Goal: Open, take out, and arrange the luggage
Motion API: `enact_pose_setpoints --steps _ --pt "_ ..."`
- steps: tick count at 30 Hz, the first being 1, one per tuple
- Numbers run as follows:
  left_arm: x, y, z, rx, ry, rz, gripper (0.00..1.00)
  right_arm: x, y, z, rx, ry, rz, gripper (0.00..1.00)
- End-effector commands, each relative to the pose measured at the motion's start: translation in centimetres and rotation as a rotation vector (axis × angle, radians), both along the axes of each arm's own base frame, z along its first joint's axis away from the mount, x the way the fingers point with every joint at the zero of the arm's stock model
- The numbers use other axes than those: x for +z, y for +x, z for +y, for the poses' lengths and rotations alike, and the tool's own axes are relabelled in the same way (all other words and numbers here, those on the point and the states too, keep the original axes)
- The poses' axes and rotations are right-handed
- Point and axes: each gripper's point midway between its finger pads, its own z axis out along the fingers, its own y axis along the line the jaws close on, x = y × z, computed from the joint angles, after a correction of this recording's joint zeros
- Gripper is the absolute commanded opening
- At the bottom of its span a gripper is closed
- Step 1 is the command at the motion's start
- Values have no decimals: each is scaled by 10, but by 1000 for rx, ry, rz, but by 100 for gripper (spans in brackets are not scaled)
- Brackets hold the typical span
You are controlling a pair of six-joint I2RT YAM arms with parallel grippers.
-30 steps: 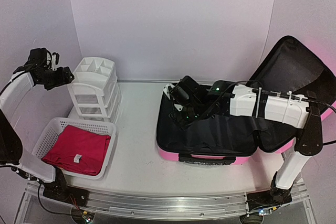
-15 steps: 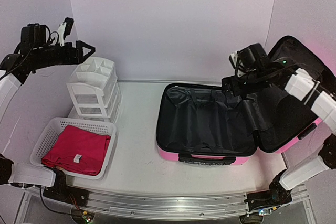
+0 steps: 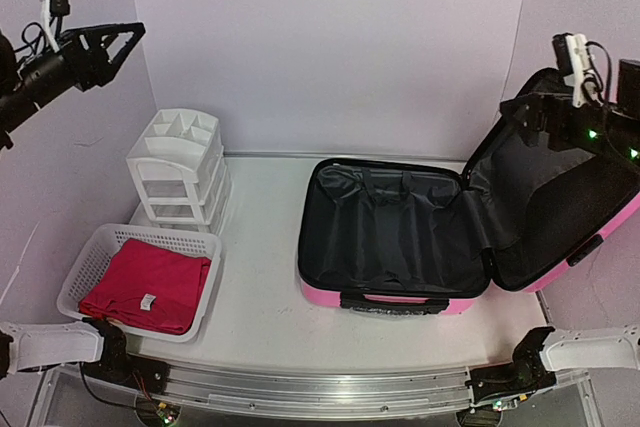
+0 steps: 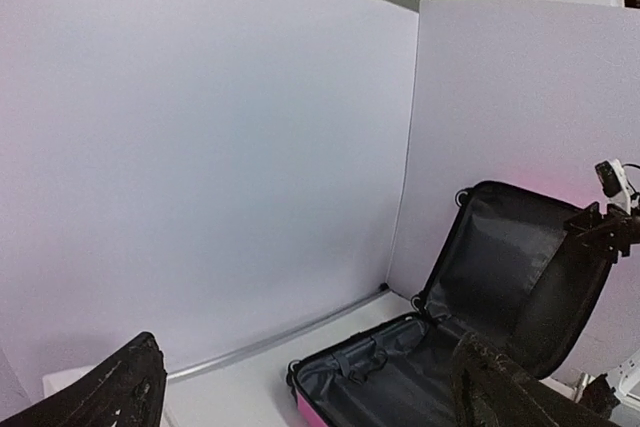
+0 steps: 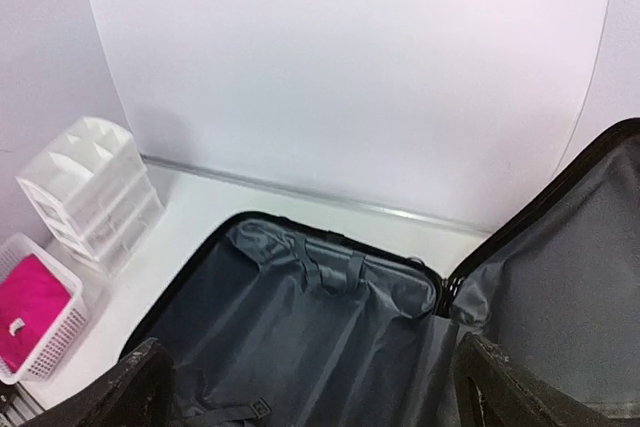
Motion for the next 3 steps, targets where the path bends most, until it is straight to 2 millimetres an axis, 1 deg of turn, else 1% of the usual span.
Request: enact_pose_setpoints --steps 1,3 --pt "36 -15 12 41 -50 -130 99 12 -13 3 63 24 -54 98" --pt "35 -15 13 44 -50 -128 99 10 -14 -4 36 29 -63 98"
